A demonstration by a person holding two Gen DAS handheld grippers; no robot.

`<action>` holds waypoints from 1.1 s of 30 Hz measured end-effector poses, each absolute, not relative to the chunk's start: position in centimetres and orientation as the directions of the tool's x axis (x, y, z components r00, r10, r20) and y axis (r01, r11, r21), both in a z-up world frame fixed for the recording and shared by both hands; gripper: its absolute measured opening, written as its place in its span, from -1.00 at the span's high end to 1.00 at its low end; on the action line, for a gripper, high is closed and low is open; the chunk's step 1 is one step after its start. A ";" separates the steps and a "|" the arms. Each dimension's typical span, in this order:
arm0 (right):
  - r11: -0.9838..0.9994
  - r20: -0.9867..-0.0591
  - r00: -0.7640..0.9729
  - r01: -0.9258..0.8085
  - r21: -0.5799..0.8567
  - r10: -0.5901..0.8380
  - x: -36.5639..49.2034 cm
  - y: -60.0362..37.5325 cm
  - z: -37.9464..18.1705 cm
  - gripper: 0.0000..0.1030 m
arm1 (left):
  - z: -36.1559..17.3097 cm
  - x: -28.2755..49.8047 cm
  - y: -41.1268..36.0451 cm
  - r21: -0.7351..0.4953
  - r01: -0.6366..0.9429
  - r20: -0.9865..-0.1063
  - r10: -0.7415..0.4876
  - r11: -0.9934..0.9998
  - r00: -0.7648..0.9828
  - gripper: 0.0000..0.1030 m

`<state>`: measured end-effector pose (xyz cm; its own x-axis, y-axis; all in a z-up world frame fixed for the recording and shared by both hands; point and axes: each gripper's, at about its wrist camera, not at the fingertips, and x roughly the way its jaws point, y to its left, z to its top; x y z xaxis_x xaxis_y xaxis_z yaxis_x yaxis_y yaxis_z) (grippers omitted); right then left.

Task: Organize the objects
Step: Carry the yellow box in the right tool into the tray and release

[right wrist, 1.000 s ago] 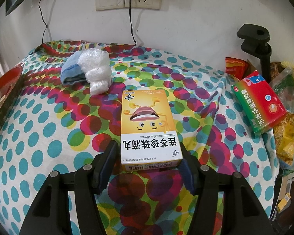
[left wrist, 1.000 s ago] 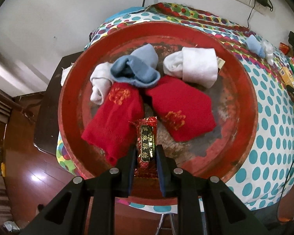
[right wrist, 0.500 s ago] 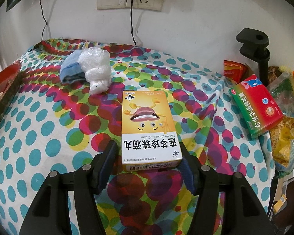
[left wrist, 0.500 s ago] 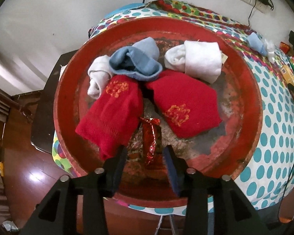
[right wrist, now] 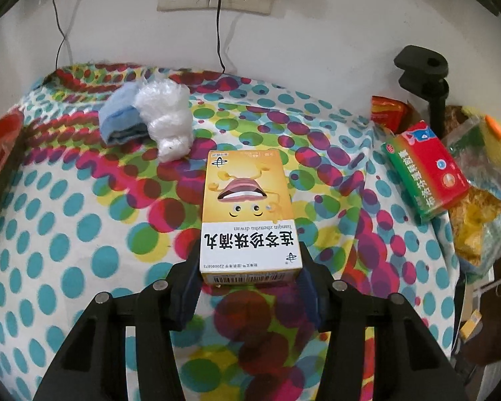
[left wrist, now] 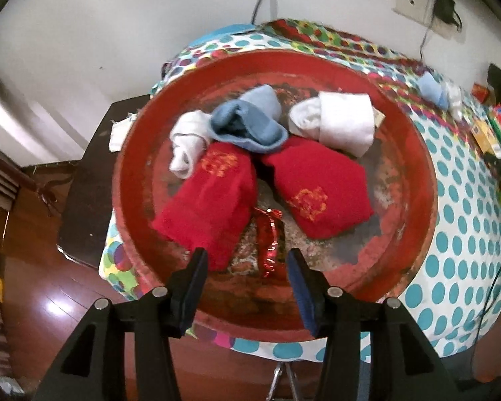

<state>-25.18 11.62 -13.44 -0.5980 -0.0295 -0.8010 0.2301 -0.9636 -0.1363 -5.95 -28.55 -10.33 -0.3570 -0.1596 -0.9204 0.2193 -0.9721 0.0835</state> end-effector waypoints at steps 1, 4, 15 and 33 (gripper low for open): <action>-0.965 -0.802 -0.596 0.230 -0.124 -0.039 -24.9 11.4 -13.1 0.07 | -10.1 -5.7 -28.8 0.087 0.229 -0.918 -0.167 -0.970 -0.359 0.03; -0.963 -0.810 -0.581 0.255 -0.091 -0.078 -24.0 10.3 -12.2 0.07 | -9.8 -5.3 -29.4 0.079 0.250 -0.918 -0.168 -0.965 -0.360 0.03; -0.921 -0.801 -0.563 0.387 -0.041 -0.201 -19.6 4.2 -9.4 0.07 | -8.0 -4.3 -29.0 0.069 0.241 -0.904 -0.163 -0.968 -0.395 0.03; -0.791 -0.784 -0.525 0.608 -0.074 -0.330 -15.0 -7.7 -6.8 0.07 | -7.1 -2.8 -32.4 0.054 0.315 -0.900 -0.182 -0.948 -0.395 0.03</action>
<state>-15.01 -7.71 -6.85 -0.5252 -0.3299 -0.7844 0.6076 -0.7908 -0.0742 -2.77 -32.40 -7.10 -0.3955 -0.1825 -0.9002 0.3150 -0.9476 0.0537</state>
